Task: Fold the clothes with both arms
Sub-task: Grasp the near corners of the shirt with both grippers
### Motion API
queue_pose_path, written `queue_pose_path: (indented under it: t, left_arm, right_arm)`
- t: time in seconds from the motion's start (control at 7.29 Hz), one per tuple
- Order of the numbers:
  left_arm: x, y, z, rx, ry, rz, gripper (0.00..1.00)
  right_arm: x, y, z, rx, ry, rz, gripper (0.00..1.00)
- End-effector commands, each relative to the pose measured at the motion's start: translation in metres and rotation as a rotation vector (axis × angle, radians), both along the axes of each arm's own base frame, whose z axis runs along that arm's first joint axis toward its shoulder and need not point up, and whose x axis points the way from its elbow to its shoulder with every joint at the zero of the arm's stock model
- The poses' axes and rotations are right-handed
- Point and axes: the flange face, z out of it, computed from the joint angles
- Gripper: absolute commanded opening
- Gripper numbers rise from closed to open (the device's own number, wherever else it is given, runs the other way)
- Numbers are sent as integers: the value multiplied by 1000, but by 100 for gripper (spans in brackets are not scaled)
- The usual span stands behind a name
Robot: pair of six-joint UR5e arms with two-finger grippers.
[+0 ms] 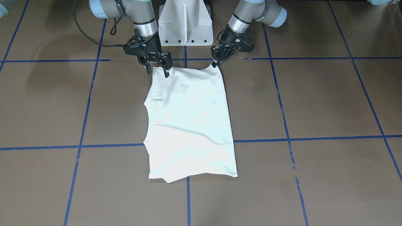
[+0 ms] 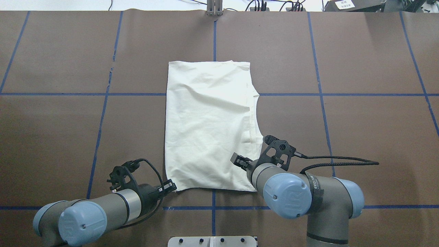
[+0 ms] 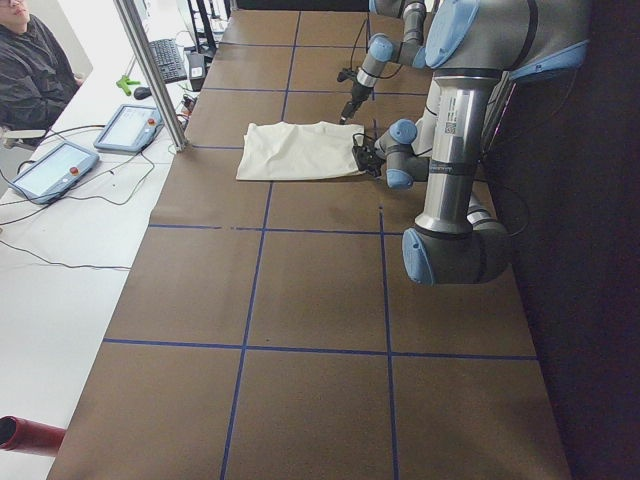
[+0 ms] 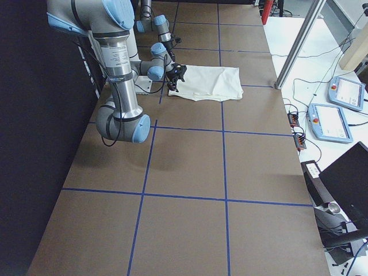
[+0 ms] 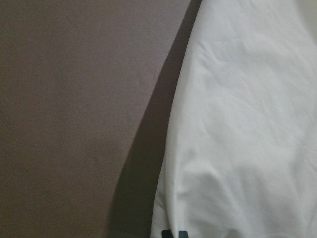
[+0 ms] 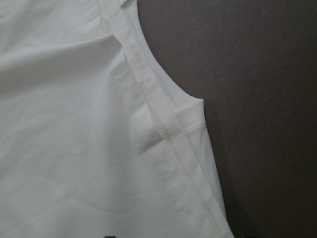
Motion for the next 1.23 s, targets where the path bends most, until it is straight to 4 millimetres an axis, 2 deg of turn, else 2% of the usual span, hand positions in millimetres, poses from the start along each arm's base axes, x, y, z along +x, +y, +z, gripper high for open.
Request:
queue_pose_path:
  t: [0.0, 0.27, 0.55, 0.69, 1.1]
  left_arm:
    - [-1, 0, 0, 1, 0, -1, 0]
    - [-1, 0, -1, 2, 2, -1, 0]
    - [-3, -1, -1, 2, 2, -2, 0]
    - [-3, 0, -1, 1, 2, -1, 0]
    - [-3, -1, -1, 3, 1, -2, 0]
  right_arm:
    - [-15, 3, 16, 8, 44, 5, 87]
    - [-23, 8, 24, 5, 60, -4, 83]
    - [-24, 8, 22, 4, 56, -4, 70]
    - [-24, 8, 22, 5, 55, -4, 67]
    - [-27, 11, 23, 15, 59, 5, 64]
